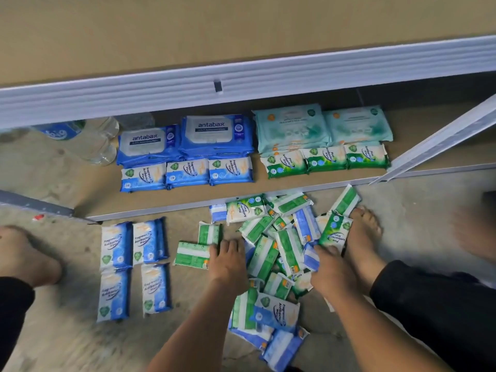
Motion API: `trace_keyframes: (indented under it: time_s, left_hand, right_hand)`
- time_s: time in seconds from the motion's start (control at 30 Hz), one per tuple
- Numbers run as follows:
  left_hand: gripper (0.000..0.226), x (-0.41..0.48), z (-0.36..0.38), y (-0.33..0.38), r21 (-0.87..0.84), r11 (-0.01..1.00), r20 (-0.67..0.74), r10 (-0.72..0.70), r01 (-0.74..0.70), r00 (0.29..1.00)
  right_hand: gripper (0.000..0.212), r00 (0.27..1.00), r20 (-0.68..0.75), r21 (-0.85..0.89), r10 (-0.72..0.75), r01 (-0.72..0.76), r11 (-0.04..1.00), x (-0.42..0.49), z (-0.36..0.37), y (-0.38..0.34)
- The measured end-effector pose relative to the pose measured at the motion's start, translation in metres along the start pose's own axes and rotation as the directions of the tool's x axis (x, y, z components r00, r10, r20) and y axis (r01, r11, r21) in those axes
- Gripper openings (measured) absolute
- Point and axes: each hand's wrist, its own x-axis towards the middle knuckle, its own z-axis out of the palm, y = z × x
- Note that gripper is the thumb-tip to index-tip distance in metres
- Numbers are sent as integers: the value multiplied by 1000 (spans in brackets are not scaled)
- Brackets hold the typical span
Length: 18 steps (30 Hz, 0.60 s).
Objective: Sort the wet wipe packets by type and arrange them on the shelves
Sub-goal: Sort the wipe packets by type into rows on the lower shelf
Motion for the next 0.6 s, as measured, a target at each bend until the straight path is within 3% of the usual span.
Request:
trace_keyframes:
  time_s: [0.17, 0.37, 0.5, 0.6]
  left_hand:
    - [92, 3, -4, 0, 36, 999, -17, 17, -17, 1000]
    - [55, -9, -11, -4, -92, 995, -59, 27, -33, 998]
    - [51, -25, -3, -6, -203, 979, 2, 7, -6, 1000]
    - [61, -32, 11, -2, -319, 947, 31, -33, 41, 999]
  right_hand:
    - [72, 998, -51, -47, -22, 20, 999, -4, -1, -2]
    - [71, 996, -85, 37, -34, 37, 999, -17, -8, -10]
    - [68, 993, -108, 108, -43, 55, 993, -30, -13, -19]
    - [69, 991, -129, 95, -43, 56, 994, -35, -11, -20]
